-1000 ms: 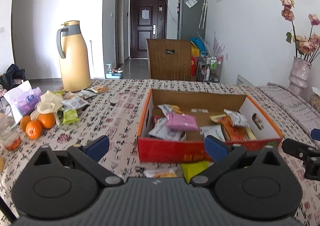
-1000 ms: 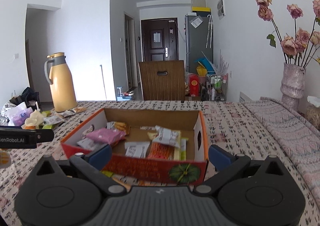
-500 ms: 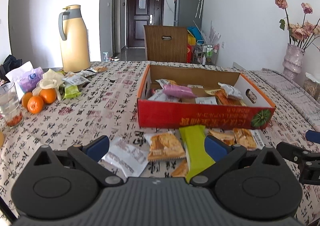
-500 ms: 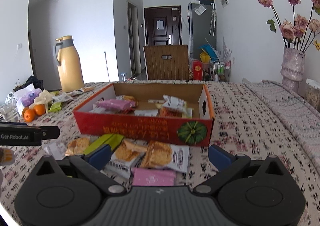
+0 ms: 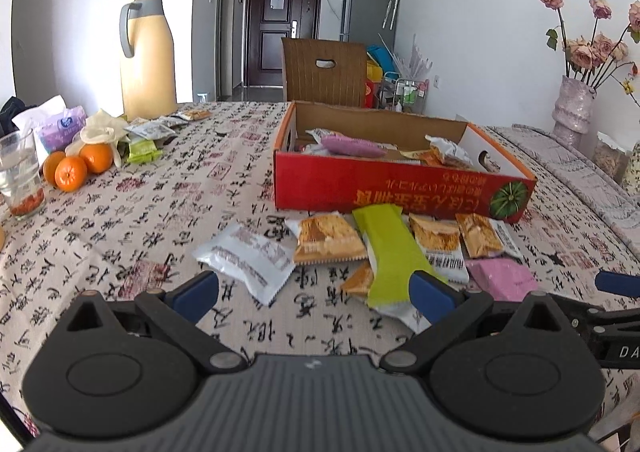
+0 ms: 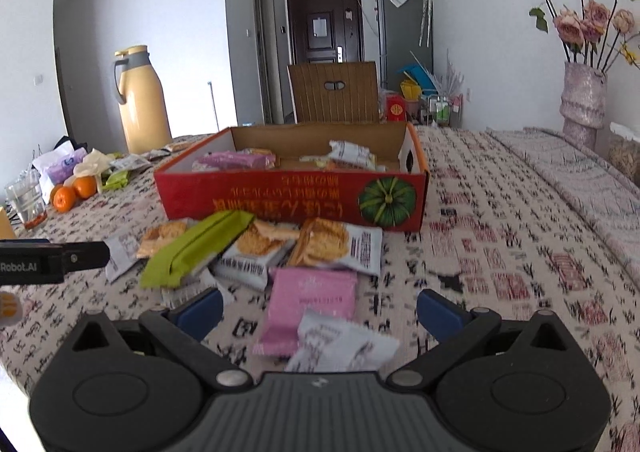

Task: Organize snacks
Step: 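Grasp another white printed packet with the right tool, then grasp a white printed packet with the left tool while the right tool holds its packet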

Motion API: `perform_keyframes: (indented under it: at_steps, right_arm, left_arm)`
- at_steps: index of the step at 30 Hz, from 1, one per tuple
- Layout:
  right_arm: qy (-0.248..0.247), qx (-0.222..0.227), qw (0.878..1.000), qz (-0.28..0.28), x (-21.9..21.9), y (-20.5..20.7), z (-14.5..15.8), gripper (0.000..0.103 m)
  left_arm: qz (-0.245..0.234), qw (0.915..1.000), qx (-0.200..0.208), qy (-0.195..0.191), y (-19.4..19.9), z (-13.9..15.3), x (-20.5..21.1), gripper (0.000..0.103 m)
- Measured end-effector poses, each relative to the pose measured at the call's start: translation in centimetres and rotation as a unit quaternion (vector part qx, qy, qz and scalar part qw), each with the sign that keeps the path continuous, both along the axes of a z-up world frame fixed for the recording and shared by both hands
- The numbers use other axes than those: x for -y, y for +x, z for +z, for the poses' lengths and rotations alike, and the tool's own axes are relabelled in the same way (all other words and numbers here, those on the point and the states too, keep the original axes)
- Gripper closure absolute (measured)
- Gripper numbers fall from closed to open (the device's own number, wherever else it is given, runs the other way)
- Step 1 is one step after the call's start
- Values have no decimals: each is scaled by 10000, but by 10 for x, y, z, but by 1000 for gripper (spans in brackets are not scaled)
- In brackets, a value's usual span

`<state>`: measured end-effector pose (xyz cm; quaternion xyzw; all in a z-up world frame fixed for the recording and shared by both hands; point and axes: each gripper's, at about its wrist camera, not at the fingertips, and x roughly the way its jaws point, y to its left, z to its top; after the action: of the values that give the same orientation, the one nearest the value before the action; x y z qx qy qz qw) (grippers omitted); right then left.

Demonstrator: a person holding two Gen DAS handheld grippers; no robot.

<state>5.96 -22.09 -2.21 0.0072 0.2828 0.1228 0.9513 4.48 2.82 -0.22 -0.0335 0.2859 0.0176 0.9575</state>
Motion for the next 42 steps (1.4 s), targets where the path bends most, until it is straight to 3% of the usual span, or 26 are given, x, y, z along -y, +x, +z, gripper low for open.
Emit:
perform_keyframes:
  at_steps: [11, 18, 21, 42]
  right_arm:
    - [-103, -256, 9995, -184, 1, -5, -23, 1]
    - [-85, -364, 9992, -156, 0, -5, -32, 45]
    - [-99, -349, 9992, -171, 0, -7, -32, 56]
    - [176, 164, 9981, -561, 25, 2, -13, 61]
  left_arm:
    - [-13, 9998, -172, -84, -10, -14, -3, 0]
    - [17, 9997, -237, -74, -11, -18, -4, 0]
    - [27, 9996, -251, -82, -11, -18, -5, 0]
    - [353, 9991, -171, 133, 9, -12, -31, 0]
